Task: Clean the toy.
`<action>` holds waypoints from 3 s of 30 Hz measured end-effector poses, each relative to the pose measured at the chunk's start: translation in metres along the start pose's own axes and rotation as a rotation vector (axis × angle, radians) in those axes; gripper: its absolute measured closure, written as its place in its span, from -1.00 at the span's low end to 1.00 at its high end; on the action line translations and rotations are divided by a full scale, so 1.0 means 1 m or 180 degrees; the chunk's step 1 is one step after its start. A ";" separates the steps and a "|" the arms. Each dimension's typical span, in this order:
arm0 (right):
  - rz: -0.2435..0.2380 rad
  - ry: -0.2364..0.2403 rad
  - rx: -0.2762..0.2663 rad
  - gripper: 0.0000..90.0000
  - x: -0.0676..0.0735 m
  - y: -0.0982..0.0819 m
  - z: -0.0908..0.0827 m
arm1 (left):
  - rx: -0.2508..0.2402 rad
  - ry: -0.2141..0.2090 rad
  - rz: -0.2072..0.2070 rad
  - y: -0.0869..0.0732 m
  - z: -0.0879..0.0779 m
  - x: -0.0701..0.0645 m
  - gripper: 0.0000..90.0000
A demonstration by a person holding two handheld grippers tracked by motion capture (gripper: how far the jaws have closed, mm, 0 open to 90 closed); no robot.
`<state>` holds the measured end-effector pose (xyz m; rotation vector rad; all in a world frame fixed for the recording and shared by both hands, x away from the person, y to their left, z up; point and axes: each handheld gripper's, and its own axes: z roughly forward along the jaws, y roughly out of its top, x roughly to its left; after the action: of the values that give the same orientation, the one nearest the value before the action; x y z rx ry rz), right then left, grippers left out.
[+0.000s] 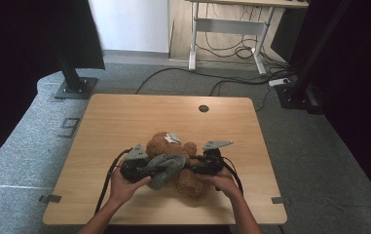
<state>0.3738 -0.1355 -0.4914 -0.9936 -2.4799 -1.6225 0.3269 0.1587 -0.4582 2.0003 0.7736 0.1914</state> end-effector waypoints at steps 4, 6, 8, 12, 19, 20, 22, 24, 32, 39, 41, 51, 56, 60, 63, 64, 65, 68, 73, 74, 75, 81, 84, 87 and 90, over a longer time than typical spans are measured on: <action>0.0017 0.0008 -0.0028 0.19 -0.001 -0.001 -0.001 | -0.0049 0.0090 -0.0155 -0.008 -0.012 0.018 0.49; 0.0038 0.0001 -0.0046 0.20 -0.002 -0.002 -0.001 | -0.0057 0.0149 -0.0210 -0.012 -0.017 0.026 0.49; 0.0044 0.0005 -0.0051 0.20 -0.002 -0.002 -0.002 | -0.0060 0.0198 -0.0260 -0.016 -0.021 0.032 0.49; 0.0056 0.0008 -0.0050 0.21 -0.003 -0.003 -0.003 | -0.0042 0.0291 -0.0362 -0.023 -0.028 0.047 0.49; 0.0048 -0.0001 -0.0049 0.21 -0.003 -0.003 -0.003 | 0.0010 0.0461 -0.0623 -0.040 -0.036 0.078 0.49; 0.0045 0.0006 -0.0048 0.21 -0.003 -0.003 -0.003 | 0.0010 0.0478 -0.0647 -0.042 -0.037 0.081 0.49; 0.0037 0.0013 -0.0043 0.22 -0.003 -0.003 -0.003 | 0.0004 0.0480 -0.0708 -0.044 -0.038 0.086 0.48; 0.0028 0.0028 -0.0026 0.24 -0.003 -0.003 -0.003 | 0.0016 0.0468 -0.0746 -0.046 -0.037 0.091 0.48; 0.0011 0.0036 -0.0026 0.24 -0.003 -0.003 -0.004 | 0.0148 0.0512 -0.0913 -0.057 -0.035 0.104 0.48; 0.0027 0.0032 -0.0037 0.23 -0.004 -0.003 -0.004 | 0.0031 0.0452 -0.0924 -0.054 -0.044 0.101 0.48; 0.0028 0.0032 -0.0037 0.23 -0.004 -0.003 -0.004 | -0.0038 0.0355 -0.0851 -0.047 -0.047 0.093 0.48; 0.0072 -0.0018 -0.0076 0.21 -0.004 -0.003 -0.003 | -0.0314 -0.0236 -0.0344 -0.013 -0.043 0.033 0.48; 0.0127 -0.0059 -0.0105 0.20 -0.005 -0.002 -0.002 | -0.0066 -0.0434 -0.0237 -0.019 -0.014 0.016 0.48; 0.0133 -0.0067 -0.0114 0.20 -0.005 -0.003 -0.002 | 0.0167 -0.0446 -0.0197 -0.027 0.009 0.008 0.48; 0.0131 -0.0070 -0.0114 0.20 -0.005 -0.003 -0.002 | 0.0250 -0.0341 -0.0191 -0.029 0.015 0.006 0.49; 0.0132 -0.0073 -0.0116 0.20 -0.005 -0.003 -0.002 | 0.0255 -0.0329 -0.0212 -0.029 0.015 0.007 0.49; 0.0135 -0.0077 -0.0118 0.20 -0.005 -0.003 -0.002 | 0.0265 -0.0305 -0.0224 -0.029 0.015 0.007 0.49; 0.0141 -0.0083 -0.0120 0.20 -0.005 -0.003 -0.002 | 0.0330 -0.0188 -0.0198 -0.031 0.015 0.009 0.49; 0.0166 -0.0092 -0.0126 0.20 -0.005 -0.003 -0.002 | 0.0391 -0.0008 -0.0223 -0.037 0.011 0.019 0.49; 0.0174 -0.0096 -0.0127 0.20 -0.005 -0.003 -0.002 | 0.0392 0.0011 -0.0244 -0.038 0.010 0.021 0.49; 0.0181 -0.0093 -0.0129 0.20 -0.005 -0.003 -0.002 | 0.0384 0.0022 -0.0274 -0.039 0.008 0.024 0.49; 0.0215 -0.0092 -0.0123 0.20 -0.005 -0.003 -0.002 | 0.0365 0.0110 -0.0369 -0.041 0.001 0.036 0.49; 0.0218 -0.0095 -0.0124 0.20 -0.005 -0.003 -0.002 | 0.0364 0.0159 -0.0406 -0.043 -0.003 0.041 0.49; 0.0218 -0.0102 -0.0124 0.20 -0.004 -0.003 -0.002 | 0.0325 0.0219 -0.0522 -0.047 -0.011 0.051 0.49; 0.0216 -0.0107 -0.0128 0.20 -0.004 -0.003 -0.002 | 0.0253 0.0196 -0.0541 -0.048 -0.019 0.053 0.49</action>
<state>0.3748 -0.1401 -0.4947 -1.1060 -2.4149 -1.6556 0.3391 0.2205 -0.4964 1.9988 0.9995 0.1251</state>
